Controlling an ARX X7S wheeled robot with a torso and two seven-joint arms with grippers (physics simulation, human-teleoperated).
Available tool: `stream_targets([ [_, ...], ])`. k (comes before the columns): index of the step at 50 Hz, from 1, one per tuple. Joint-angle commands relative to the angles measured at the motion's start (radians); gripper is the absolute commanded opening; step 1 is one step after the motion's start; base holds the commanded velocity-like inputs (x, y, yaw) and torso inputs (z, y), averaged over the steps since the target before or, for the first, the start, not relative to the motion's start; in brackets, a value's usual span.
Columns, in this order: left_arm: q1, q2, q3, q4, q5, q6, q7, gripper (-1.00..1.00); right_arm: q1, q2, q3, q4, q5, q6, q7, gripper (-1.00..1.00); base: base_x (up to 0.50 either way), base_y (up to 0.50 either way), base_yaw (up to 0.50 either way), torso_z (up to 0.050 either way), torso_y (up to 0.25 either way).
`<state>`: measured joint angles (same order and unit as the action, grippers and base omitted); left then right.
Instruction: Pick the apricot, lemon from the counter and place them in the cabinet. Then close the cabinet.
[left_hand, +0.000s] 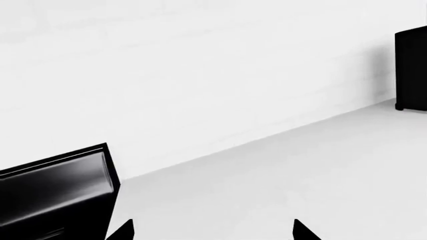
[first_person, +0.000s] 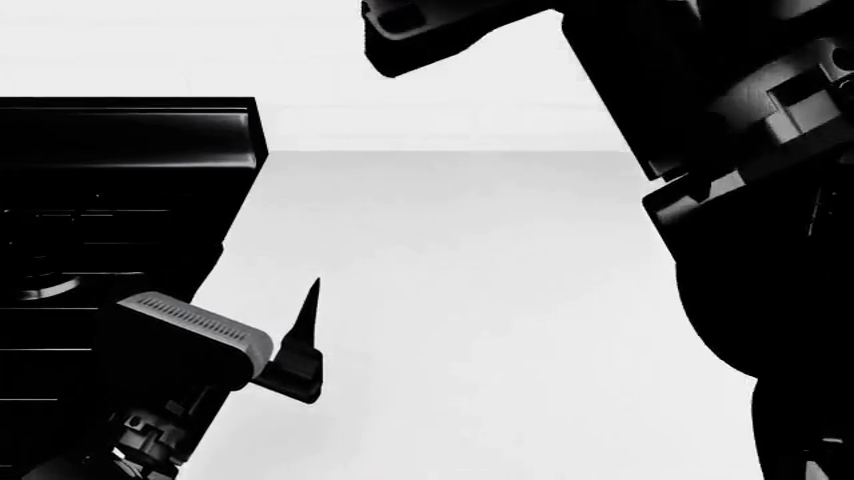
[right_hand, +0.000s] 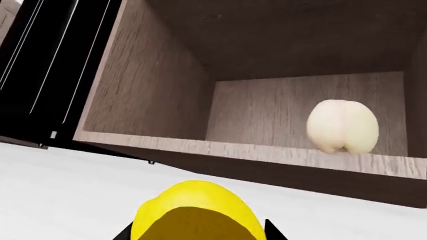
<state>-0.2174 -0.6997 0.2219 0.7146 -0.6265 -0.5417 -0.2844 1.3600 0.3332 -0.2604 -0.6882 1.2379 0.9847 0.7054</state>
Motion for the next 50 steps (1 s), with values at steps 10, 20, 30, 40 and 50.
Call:
stream_targets([
  [10,-0.005,-0.005,-0.002,0.009,-0.009,-0.006,-0.008,1.0,0.187,-0.029,-0.103,0.208,-0.195,-0.007,-0.097,-1.0,0.0,0.0,0.0,0.0,0.0],
  [20,-0.01,-0.006,-0.001,0.013,-0.013,-0.012,-0.012,1.0,0.187,-0.022,-0.119,0.206,-0.206,-0.008,-0.099,-1.0,0.0,0.0,0.0,0.0,0.0],
  [30,-0.026,-0.002,0.009,0.029,-0.017,-0.026,-0.02,1.0,0.285,-0.055,-0.185,0.393,-0.329,-0.098,-0.225,-1.0,0.0,0.0,0.0,0.0,0.0],
  [40,-0.029,0.0,0.014,0.029,-0.017,-0.026,-0.021,1.0,0.329,-0.085,-0.222,0.53,-0.401,-0.174,-0.299,-1.0,0.0,0.0,0.0,0.0,0.0],
  [50,-0.04,0.0,0.019,0.034,-0.022,-0.036,-0.025,1.0,0.394,-0.133,-0.261,0.675,-0.466,-0.246,-0.361,-1.0,0.0,0.0,0.0,0.0,-0.001],
])
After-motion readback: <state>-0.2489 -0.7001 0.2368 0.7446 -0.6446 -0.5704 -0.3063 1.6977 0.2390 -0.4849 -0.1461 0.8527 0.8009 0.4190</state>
